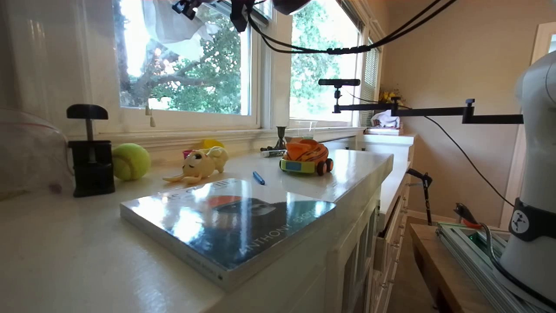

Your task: Use the white napkin to clean the window.

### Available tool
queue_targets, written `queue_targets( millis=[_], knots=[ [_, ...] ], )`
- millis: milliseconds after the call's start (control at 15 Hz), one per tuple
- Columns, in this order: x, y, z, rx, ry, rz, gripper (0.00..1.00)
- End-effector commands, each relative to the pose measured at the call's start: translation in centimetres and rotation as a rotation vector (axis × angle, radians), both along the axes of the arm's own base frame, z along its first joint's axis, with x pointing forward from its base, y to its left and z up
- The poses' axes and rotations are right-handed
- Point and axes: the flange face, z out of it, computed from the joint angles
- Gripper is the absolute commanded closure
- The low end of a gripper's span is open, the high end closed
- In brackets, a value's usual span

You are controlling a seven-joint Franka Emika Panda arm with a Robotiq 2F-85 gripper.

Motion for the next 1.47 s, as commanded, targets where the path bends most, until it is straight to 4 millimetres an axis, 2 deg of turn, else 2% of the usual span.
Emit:
queue_targets(
  millis=[0, 533, 600, 1067, 1267, 1400],
  knots=[
    [0.4, 0.5, 0.6, 0.001, 0.040, -0.039, 0.99],
    [0.5, 1.3, 2.4, 0.041, 0.061, -0.062, 1.00],
    [0.6, 0.9, 1.4, 0.032, 0.060, -0.056, 0.99],
    [0.6, 1.1, 1.5, 0.041, 0.060, -0.056, 1.00],
    [-0.2, 0.5, 0.0, 0.167, 0.138, -0.190, 1.00],
    [-0.7, 0.2, -0.1, 0.235, 0.182, -0.277, 1.00]
  ],
)
